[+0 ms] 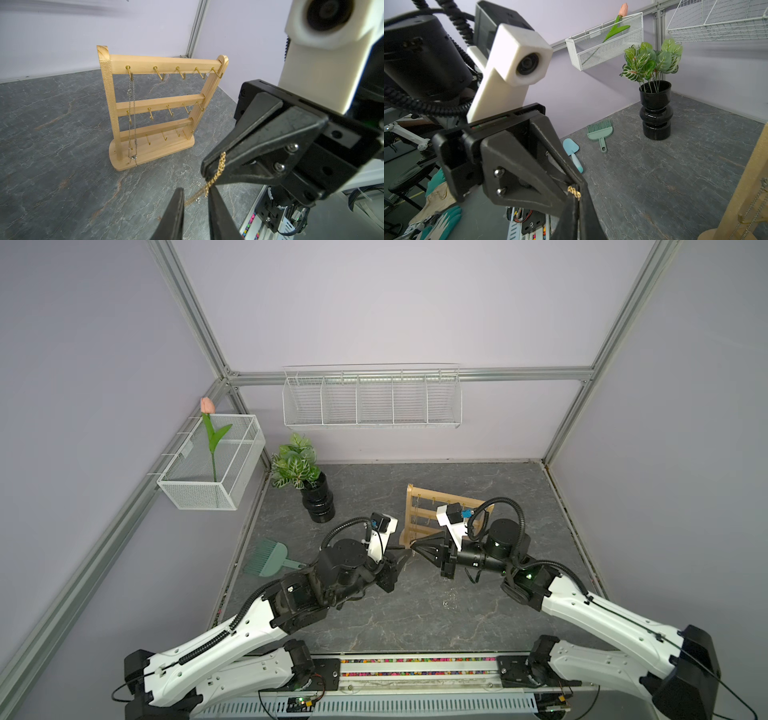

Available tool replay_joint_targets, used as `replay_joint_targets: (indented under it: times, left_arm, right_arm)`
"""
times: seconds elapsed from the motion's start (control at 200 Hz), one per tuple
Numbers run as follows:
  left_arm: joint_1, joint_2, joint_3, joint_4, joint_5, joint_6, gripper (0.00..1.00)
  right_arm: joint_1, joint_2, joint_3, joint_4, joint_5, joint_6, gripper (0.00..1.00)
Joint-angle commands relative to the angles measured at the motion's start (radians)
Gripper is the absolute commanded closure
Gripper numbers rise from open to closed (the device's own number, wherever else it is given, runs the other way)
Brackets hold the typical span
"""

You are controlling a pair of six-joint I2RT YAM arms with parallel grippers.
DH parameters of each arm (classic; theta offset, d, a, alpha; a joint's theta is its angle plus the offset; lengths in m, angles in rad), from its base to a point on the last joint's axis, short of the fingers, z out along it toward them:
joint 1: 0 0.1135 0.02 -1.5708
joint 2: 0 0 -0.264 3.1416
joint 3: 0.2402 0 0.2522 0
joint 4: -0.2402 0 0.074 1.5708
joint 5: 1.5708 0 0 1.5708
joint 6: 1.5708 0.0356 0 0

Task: Hang the necklace on the jewelry display stand
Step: Pick up the necklace from the center of the board.

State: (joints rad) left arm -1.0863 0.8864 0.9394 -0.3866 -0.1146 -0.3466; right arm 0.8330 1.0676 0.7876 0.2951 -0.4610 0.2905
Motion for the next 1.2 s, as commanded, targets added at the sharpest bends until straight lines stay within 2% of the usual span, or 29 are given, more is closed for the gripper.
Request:
replay_joint_targets:
  times: [0.0, 0.32, 0.535, 0.86, 1.195]
  left_arm:
    - [0.004, -0.028, 0.009, -0.004, -0.012, 0.014, 0.75]
    - [0.005, -0.032, 0.013, -0.023, -0.060, 0.050, 0.77]
    - [0.005, 0.009, 0.019, 0.024, -0.016, 0.051, 0.77]
    - [0.005, 0.004, 0.016, 0.019, -0.025, 0.052, 0.78]
    - [0.005, -0.002, 0.011, 0.013, 0.019, 0.051, 0.76]
  right_arm:
    - [-0.003, -0.010, -0.006, 0.009, 0.013, -0.016, 0.93]
    - [-0.003, -0.011, -0.005, 0.012, -0.017, -0.021, 0.93]
    - [-0.002, -0.003, -0.004, 0.037, -0.036, -0.008, 0.94]
    - [-0.002, 0.009, 0.001, 0.055, -0.078, -0.001, 0.93]
    - [-0.005, 0.012, 0.010, 0.035, -0.033, -0.007, 0.93]
